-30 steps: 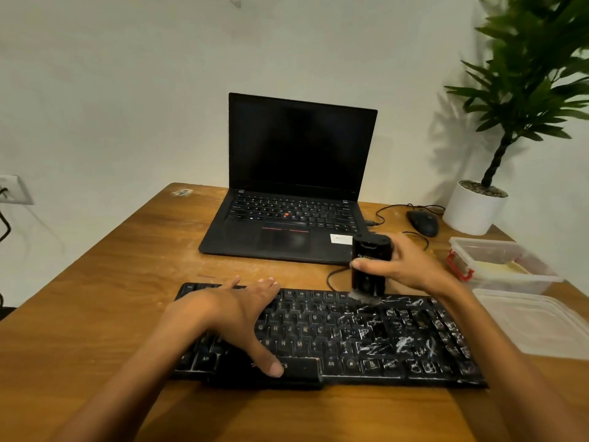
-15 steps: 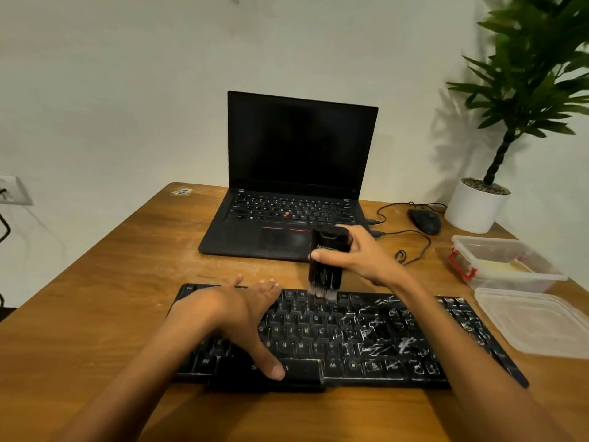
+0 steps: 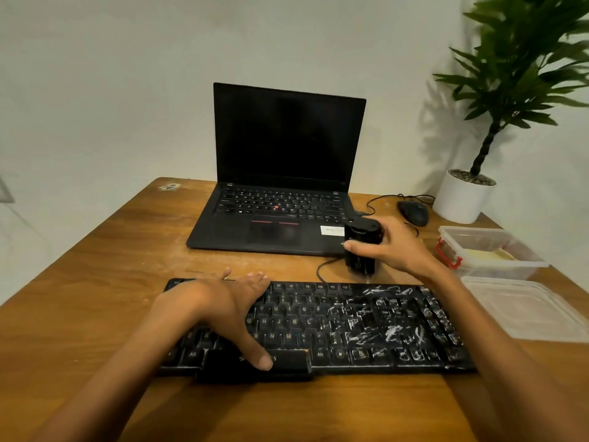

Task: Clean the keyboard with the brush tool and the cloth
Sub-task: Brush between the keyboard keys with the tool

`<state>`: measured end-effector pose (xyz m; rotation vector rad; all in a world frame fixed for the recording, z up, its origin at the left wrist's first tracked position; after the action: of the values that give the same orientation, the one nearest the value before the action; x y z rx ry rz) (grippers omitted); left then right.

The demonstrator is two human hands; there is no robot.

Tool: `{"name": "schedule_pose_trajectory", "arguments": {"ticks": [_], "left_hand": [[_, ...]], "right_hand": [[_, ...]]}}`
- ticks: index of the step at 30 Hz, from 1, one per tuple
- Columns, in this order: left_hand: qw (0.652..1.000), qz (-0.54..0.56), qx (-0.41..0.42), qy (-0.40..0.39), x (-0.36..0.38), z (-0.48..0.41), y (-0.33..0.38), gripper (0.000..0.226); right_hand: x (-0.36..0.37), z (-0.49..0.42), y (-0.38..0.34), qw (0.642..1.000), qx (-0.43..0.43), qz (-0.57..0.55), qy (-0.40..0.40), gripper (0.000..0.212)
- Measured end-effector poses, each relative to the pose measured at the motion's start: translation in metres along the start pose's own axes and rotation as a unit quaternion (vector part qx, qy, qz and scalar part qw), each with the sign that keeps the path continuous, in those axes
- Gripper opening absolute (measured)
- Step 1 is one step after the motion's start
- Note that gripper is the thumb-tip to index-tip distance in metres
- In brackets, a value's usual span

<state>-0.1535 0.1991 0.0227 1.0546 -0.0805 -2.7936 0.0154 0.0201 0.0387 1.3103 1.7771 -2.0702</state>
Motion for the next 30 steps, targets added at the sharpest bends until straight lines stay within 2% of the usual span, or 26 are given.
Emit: {"name": "schedule_pose_trajectory", "arguments": {"ticks": [2,3,5,7,10,13,16,19,24,26,30], "left_hand": [[1.0,0.001,0.008,-0.005,0.0,0.001,0.0,0.114],[1.0,0.004,0.017,-0.005,-0.001,0.0,-0.001,0.115],[0.999,0.004,0.035,-0.001,-0.001,-0.001,-0.002,0.116],[0.999,0.005,0.041,0.001,-0.001,-0.004,-0.004,0.118],[0.999,0.01,0.037,0.001,0.002,-0.009,-0.007,0.12],[0.999,0.015,0.038,0.006,0.003,-0.009,-0.006,0.119],[0.999,0.021,0.033,0.003,0.002,-0.01,-0.006,0.117],[0.999,0.021,0.043,0.007,0.003,-0.01,-0.007,0.117],[0.997,0.029,0.069,0.021,0.009,-0.014,-0.012,0.117],[0.997,0.028,0.066,0.019,0.009,-0.016,-0.013,0.119],[0.998,0.031,0.06,0.021,0.008,-0.014,-0.012,0.116]], "right_hand": [[0.0,0.002,-0.01,0.999,-0.032,-0.02,0.014,0.013],[0.005,0.001,-0.018,0.997,-0.054,-0.047,0.005,0.018],[0.025,-0.004,-0.034,0.994,-0.083,-0.069,-0.034,0.035],[0.049,-0.01,-0.044,0.99,-0.104,-0.052,-0.084,0.032],[0.056,-0.007,-0.034,0.992,-0.065,-0.013,-0.106,0.025],[0.029,0.005,-0.026,0.994,-0.021,0.016,-0.107,0.028],[0.035,-0.001,-0.043,0.992,-0.067,-0.01,-0.104,0.017],[0.071,-0.006,-0.05,0.986,-0.097,-0.059,-0.126,0.023],[0.031,0.004,-0.033,0.988,0.007,0.022,-0.152,0.016],[0.029,0.001,-0.045,0.987,-0.017,0.066,-0.147,0.015],[0.073,-0.007,-0.063,0.985,-0.078,-0.014,-0.153,0.013]]}}
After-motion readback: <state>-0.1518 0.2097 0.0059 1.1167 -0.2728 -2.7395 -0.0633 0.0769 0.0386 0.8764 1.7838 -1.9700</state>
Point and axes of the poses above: each hand's wrist, its own z-axis away from the middle knuckle, its own x-axis out of the palm, y = z × x, the point moved 3 cm from there along -z, towards the middle knuckle, and after that the axes turned 15 degrees about -y, right-handed, at the moved point
